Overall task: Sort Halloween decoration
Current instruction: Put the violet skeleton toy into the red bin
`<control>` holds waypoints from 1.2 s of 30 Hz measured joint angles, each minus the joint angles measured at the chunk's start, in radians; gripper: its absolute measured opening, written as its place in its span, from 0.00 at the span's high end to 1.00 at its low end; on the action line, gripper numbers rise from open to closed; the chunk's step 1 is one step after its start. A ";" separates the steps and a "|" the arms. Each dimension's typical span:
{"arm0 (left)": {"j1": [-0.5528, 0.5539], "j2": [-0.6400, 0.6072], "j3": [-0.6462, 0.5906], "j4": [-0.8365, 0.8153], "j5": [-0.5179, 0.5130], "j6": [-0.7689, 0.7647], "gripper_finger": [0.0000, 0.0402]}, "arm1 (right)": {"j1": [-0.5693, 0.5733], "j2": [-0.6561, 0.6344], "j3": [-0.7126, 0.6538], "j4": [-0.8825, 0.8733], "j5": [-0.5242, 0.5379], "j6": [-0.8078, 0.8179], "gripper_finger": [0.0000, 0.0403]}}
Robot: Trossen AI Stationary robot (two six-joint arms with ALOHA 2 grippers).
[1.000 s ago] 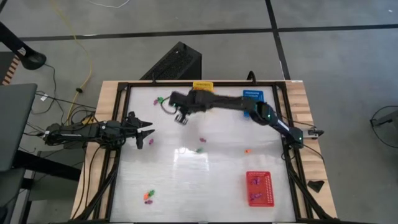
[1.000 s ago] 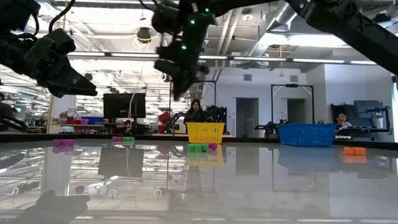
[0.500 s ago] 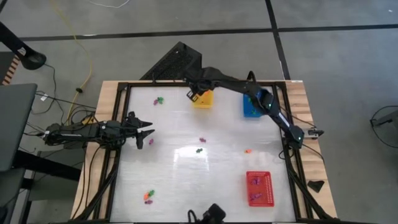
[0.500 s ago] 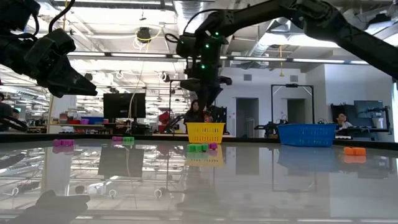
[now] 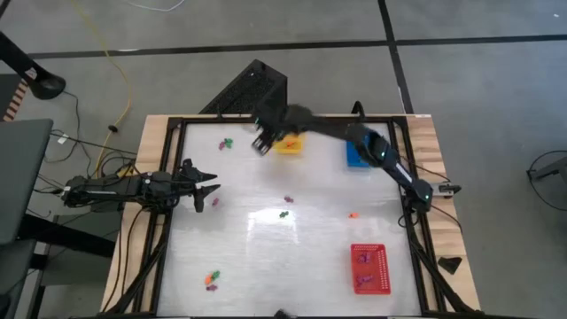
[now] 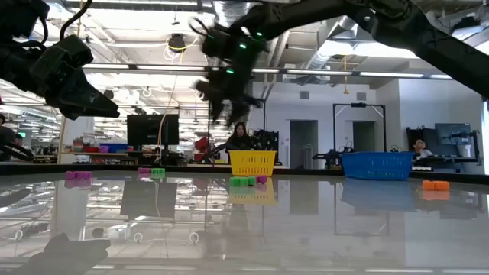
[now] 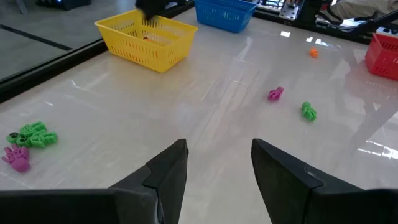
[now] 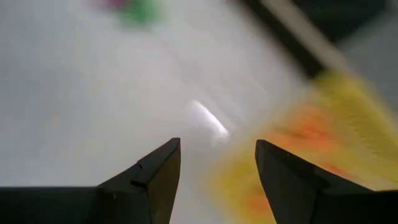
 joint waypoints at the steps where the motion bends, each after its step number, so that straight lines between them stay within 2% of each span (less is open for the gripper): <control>1: 0.000 0.000 0.000 0.000 0.000 0.000 0.58 | 0.030 0.009 0.000 0.036 -0.002 -0.017 0.41; 4: 0.000 0.000 0.000 0.000 0.000 0.000 0.58 | 0.118 0.046 -0.003 0.119 -0.005 -0.064 0.41; 8: 0.000 0.000 0.000 -0.001 -0.001 0.000 0.58 | 0.218 0.095 -0.002 0.312 -0.005 -0.120 0.41; 12: 0.000 0.003 0.000 -0.001 0.001 0.000 0.58 | 0.285 0.175 0.000 0.478 -0.015 -0.178 0.41; 16: 0.000 0.010 0.000 -0.003 0.002 0.000 0.58 | 0.291 0.255 -0.003 0.644 -0.077 -0.152 0.42; 23: 0.000 0.021 0.001 -0.010 0.001 0.000 0.58 | 0.320 0.360 -0.002 0.971 -0.109 -0.288 0.42; 28: 0.000 0.020 0.001 -0.011 0.000 0.000 0.58 | 0.330 0.396 0.001 1.102 -0.123 -0.377 0.42; 31: 0.000 0.021 0.001 -0.011 0.000 0.000 0.58 | 0.328 0.435 -0.001 1.123 -0.127 -0.417 0.42; 36: 0.001 0.021 0.001 -0.011 -0.005 0.000 0.58 | 0.309 0.467 0.003 1.105 -0.126 -0.328 0.42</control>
